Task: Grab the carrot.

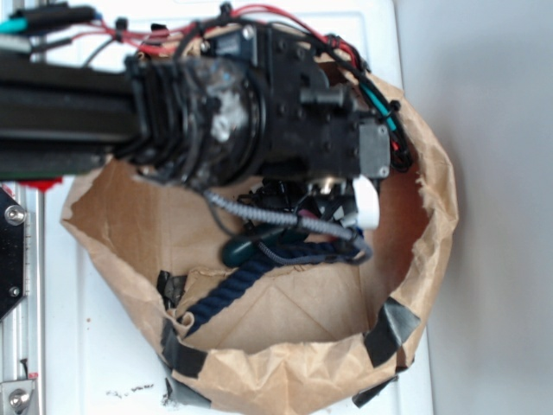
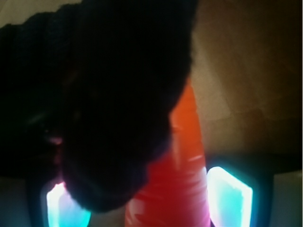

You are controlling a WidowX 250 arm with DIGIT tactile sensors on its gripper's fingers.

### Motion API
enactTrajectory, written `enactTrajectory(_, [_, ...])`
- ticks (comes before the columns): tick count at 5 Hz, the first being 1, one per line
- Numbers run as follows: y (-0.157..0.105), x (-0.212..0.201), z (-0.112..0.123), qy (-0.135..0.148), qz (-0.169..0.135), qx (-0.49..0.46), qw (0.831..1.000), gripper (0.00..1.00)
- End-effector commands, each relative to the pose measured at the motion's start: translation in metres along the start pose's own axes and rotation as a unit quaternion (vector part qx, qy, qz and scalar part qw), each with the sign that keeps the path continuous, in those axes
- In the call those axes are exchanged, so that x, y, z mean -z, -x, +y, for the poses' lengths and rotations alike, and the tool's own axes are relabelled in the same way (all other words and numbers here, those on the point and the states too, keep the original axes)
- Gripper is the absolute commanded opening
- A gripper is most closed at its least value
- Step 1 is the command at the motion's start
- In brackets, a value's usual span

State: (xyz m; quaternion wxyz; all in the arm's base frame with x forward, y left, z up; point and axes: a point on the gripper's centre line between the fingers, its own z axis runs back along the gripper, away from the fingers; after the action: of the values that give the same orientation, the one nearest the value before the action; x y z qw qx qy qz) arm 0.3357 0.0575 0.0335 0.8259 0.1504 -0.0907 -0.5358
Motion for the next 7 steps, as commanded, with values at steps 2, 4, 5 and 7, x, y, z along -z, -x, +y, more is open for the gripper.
enactTrajectory(2, [0.007, -0.031, 0.008, -0.004, -0.043, -0.008, 0.999, 1.0])
enactTrajectory(4, [0.02, -0.049, 0.014, 0.017, -0.059, -0.013, 0.998, 1.0])
enactTrajectory(5, [0.035, -0.051, 0.017, 0.032, -0.061, -0.008, 0.998, 1.0])
enactTrajectory(7, [0.045, -0.05, 0.01, 0.024, -0.046, -0.001, 0.999, 1.0])
